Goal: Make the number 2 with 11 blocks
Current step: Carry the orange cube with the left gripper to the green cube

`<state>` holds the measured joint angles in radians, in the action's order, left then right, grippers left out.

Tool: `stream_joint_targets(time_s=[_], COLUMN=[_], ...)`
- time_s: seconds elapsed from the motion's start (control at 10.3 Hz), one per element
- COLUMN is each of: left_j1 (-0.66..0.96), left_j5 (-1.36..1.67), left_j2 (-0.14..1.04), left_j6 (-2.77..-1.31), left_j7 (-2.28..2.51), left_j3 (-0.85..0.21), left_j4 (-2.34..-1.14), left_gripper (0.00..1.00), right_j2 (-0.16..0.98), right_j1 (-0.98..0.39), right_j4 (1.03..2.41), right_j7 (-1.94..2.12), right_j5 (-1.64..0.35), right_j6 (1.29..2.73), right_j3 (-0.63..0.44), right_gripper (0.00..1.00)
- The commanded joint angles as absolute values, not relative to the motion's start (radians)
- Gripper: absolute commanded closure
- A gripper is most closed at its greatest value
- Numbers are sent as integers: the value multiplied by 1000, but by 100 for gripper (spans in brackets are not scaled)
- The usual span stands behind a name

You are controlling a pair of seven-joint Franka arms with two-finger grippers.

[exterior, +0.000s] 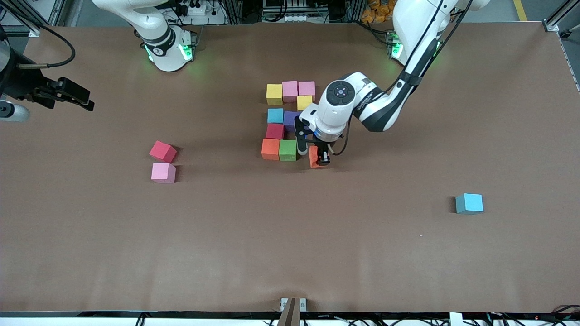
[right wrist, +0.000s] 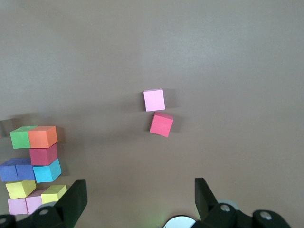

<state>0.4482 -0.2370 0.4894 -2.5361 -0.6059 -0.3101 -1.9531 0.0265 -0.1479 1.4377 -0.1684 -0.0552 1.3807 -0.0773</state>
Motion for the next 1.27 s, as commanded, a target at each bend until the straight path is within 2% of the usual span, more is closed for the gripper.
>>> stream_joint_targets(time_s=[0.0,1.17], left_j1=[442,508], left_j5=[-296,-295], left_j2=[492,554], left_j6=[-2554,-2586], left_j7=[-604,-536], left_j3=[-331,-337], left_j4=[-1970,-1953], left_gripper=[76,75], right_j2=[34,34], right_j1=[-156,-153], right_j4=[1411,1411], right_j7=[-187,-189], right_j5=[-49,-49], right_j6=[1362,1361], right_j3=[-81,-83], right_gripper=[0,0])
